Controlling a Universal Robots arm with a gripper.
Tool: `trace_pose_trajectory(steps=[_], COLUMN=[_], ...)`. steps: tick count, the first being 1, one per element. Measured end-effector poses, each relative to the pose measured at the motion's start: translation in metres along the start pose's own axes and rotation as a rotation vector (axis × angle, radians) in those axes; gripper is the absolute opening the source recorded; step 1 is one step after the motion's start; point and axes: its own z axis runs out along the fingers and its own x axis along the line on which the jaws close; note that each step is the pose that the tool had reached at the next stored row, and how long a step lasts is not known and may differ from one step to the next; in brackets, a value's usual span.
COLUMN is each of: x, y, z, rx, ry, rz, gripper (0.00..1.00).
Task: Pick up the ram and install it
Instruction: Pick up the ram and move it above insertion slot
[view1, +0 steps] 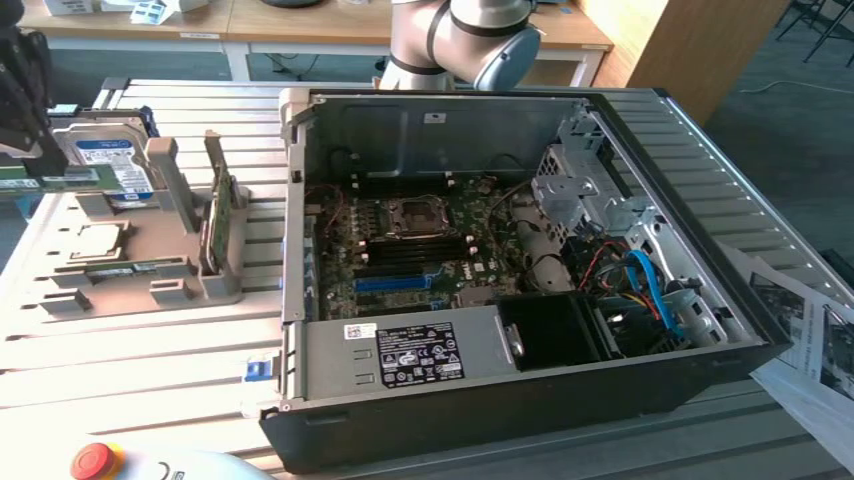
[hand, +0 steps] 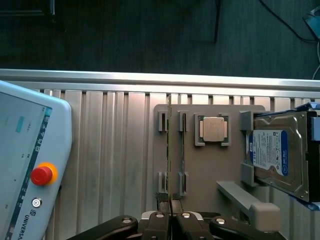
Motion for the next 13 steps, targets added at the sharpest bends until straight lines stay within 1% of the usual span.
trace_pose_trajectory(steps=[13], x=[0.0], y=[0.0011], z=[-0.0283], rx=[-0.0001], ry=[0.0009], rz=[0.0], gripper=[0.12])
